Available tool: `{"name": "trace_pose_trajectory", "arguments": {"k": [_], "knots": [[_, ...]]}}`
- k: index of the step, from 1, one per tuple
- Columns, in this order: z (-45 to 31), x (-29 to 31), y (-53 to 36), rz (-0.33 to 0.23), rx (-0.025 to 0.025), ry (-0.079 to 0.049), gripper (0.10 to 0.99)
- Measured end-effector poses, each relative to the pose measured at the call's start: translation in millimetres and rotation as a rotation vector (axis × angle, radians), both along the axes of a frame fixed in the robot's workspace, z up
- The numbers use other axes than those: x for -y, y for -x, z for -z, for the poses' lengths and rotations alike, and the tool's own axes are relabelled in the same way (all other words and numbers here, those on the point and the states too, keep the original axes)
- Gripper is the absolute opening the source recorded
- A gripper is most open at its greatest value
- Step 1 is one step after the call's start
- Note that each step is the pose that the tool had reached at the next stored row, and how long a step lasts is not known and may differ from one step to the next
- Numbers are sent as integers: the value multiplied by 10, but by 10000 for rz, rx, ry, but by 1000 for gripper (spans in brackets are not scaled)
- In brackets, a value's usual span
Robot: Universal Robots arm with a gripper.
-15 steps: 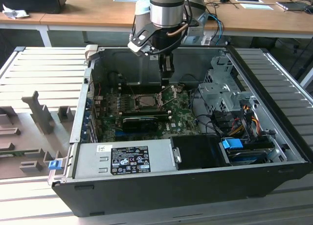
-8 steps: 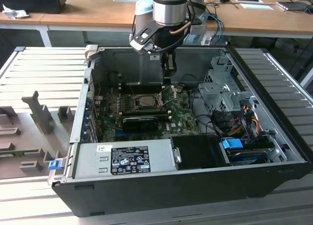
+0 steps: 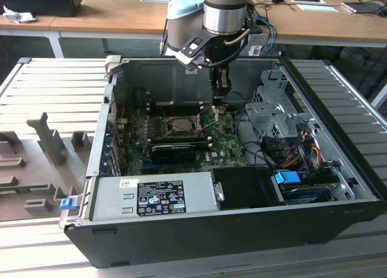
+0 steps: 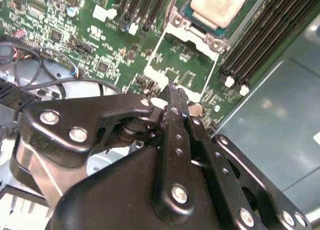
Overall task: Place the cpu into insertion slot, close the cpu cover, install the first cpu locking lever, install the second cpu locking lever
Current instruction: 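Close the cpu cover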
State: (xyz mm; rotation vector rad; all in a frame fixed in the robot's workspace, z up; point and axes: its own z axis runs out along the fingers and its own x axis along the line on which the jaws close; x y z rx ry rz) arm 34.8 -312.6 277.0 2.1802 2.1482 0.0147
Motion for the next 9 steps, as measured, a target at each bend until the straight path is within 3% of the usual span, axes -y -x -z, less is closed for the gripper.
{"name": "trace_pose_trajectory", "arguments": {"k": [9], "knots": [[8,-1,-64,0,-5,-2,106]]}}
